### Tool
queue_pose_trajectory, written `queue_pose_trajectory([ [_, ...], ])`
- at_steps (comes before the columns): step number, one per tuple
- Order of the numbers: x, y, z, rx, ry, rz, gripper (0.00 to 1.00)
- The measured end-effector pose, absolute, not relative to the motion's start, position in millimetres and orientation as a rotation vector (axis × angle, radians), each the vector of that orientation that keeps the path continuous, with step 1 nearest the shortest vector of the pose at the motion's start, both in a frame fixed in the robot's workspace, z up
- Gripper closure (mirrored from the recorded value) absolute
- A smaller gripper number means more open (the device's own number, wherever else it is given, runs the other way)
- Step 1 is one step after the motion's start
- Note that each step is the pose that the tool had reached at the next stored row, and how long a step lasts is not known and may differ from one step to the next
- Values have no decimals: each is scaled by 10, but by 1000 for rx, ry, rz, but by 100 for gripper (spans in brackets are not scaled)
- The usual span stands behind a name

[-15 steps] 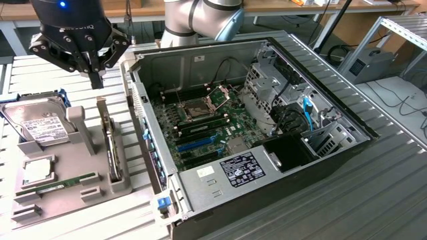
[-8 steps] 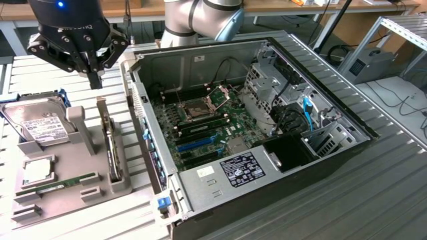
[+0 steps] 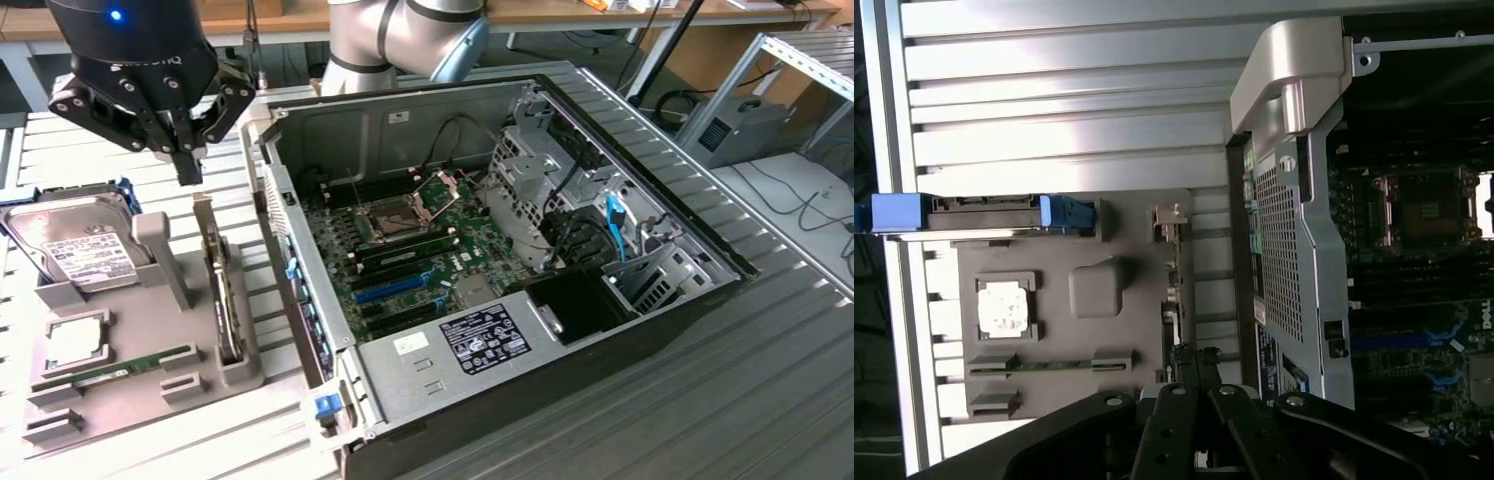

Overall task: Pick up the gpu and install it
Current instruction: 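Reach for the gpu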

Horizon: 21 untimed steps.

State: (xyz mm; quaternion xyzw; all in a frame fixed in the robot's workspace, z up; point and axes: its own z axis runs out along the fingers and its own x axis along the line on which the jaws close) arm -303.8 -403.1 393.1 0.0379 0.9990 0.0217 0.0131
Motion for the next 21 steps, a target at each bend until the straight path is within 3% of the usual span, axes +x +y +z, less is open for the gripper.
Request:
queue_pose_trajectory([
  [21,-3075,-4302,3931,118,3112,68,89],
])
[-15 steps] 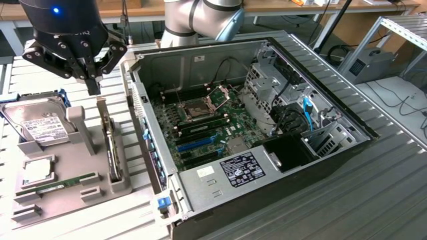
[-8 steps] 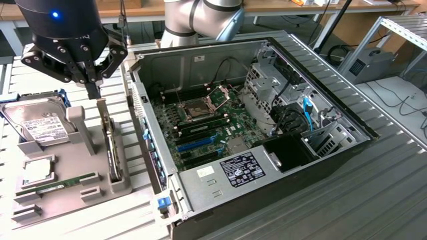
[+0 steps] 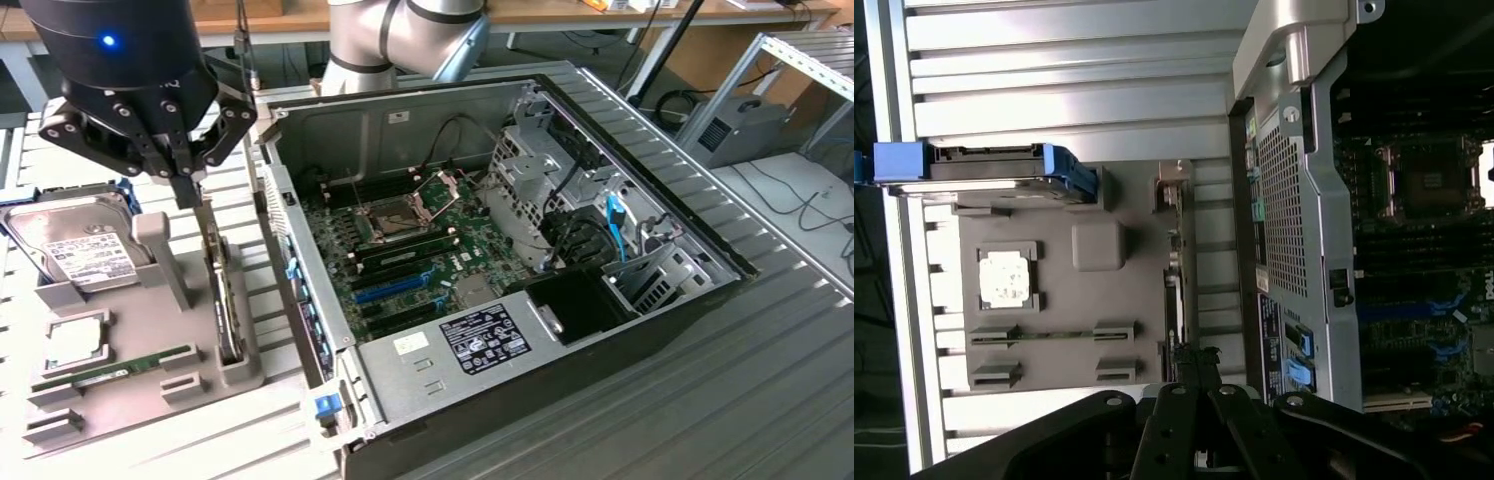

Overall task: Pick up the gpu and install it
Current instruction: 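Reach for the gpu, then pick up the gpu and move the gpu toward the slot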

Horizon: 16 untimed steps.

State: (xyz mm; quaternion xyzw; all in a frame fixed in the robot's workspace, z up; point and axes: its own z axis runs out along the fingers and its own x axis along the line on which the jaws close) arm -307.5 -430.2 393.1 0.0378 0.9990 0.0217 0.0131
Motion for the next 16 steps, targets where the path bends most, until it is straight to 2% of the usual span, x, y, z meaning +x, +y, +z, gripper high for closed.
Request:
queue_pose_trajectory([
  [16,-3077,-4316,3931,118,3112,68,89],
])
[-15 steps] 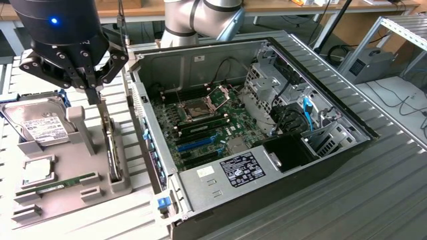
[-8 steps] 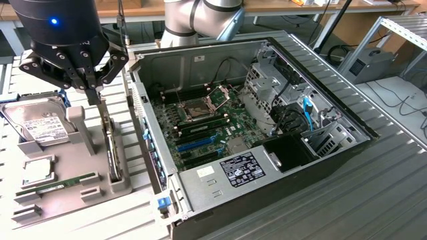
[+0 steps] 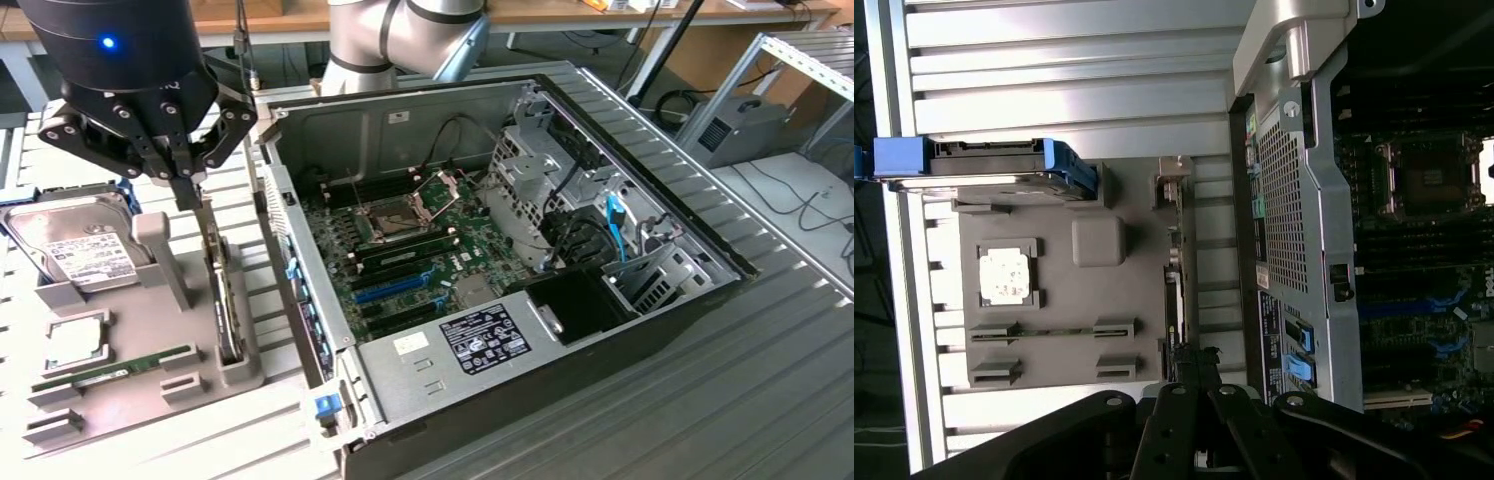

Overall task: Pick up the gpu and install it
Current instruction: 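Pick up the gpu and move the gpu toward the slot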

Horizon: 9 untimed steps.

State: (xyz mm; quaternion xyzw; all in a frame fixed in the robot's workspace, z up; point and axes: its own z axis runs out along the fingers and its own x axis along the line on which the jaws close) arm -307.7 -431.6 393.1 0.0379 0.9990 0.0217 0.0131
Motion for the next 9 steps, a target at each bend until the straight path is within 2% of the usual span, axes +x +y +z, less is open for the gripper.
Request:
queue_pose_trajectory([
  [1,-3077,-4316,3931,118,3112,68,89],
  [4,-3077,-4316,3931,118,3112,68,70],
  [7,-3077,-4316,3931,118,3112,68,64],
  [9,-3077,-4316,3931,118,3112,68,52],
])
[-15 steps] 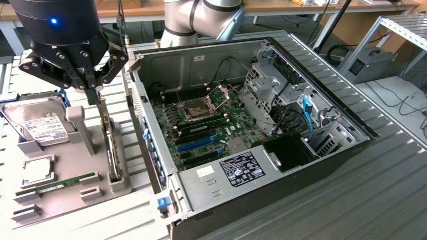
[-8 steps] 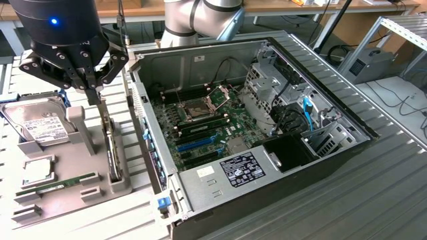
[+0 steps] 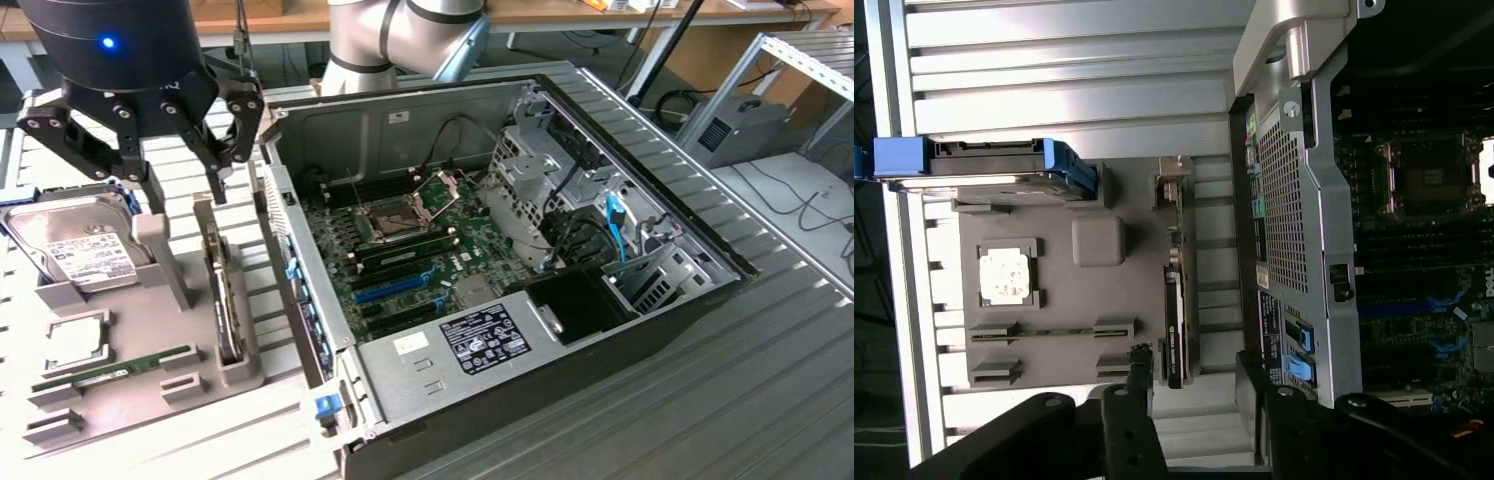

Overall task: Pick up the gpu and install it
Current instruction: 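Pick up the gpu and move the gpu toward the slot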

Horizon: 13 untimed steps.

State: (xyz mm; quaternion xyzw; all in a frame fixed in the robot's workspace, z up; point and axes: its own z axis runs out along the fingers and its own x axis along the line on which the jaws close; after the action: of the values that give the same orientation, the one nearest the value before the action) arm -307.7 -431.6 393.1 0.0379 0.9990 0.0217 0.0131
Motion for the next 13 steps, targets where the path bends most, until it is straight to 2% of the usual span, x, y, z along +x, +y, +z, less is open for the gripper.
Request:
queue_pose_trajectory([
  [1,-3077,-4316,3931,118,3112,68,52],
  [2,-3077,-4316,3931,118,3112,68,46],
  [13,-3077,-4316,3859,118,3112,68,46],
])
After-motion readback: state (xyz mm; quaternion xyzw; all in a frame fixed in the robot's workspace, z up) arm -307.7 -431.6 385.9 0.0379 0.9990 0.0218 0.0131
